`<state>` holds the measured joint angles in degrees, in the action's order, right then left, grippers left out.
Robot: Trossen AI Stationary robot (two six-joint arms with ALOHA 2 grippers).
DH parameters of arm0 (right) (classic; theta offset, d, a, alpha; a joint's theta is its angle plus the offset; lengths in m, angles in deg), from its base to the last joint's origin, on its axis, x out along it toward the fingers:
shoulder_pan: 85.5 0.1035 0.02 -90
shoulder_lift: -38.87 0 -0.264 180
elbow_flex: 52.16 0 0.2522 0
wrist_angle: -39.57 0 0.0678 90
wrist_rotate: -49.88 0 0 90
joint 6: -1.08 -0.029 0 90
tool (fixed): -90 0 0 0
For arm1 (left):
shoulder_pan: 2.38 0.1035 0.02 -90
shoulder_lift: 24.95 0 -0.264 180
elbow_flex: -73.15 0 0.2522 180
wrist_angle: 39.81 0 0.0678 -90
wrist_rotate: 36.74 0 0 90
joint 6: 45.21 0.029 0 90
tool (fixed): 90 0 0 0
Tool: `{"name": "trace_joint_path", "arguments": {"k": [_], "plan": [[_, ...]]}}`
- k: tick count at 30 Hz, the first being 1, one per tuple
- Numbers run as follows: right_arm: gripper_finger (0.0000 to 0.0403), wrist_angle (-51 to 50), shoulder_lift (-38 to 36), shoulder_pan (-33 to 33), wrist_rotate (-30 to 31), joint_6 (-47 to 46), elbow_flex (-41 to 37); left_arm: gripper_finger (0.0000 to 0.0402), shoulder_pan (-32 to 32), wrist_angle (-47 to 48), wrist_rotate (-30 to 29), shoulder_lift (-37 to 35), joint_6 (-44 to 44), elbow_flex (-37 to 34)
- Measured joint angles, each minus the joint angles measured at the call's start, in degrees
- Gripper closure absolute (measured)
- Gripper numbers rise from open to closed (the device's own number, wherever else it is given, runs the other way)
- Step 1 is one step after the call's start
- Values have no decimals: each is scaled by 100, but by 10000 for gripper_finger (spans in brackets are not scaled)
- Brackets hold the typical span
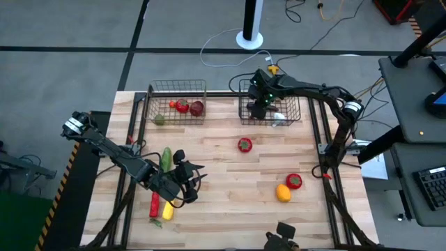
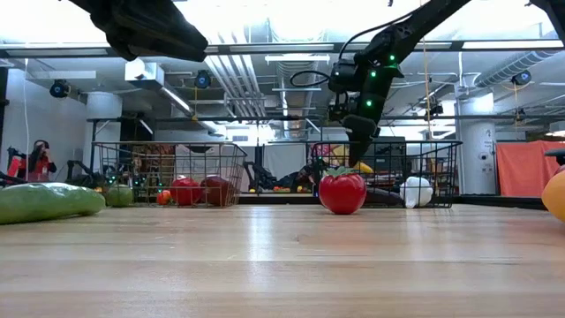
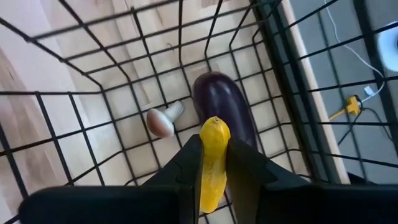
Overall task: Sort produce into baskets
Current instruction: Put the small corn into the right wire basket, then put the cucumber into the right wire basket
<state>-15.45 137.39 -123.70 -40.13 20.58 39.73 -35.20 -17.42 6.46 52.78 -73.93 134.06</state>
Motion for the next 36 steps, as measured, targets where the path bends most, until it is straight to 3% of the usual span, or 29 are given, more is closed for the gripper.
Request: {"name": "trace_joint_path", "arguments": {"k": [17, 27, 36], "plan": [[292, -2, 0, 0, 3, -193, -123, 274, 2, -2, -235, 15, -185, 0], [236, -116, -17, 2, 17, -584, 67, 274, 2, -2, -235, 57, -187, 0], [214, -532, -856, 241, -16, -1400, 126, 274, 2, 10, -232, 57, -292, 74]]}}
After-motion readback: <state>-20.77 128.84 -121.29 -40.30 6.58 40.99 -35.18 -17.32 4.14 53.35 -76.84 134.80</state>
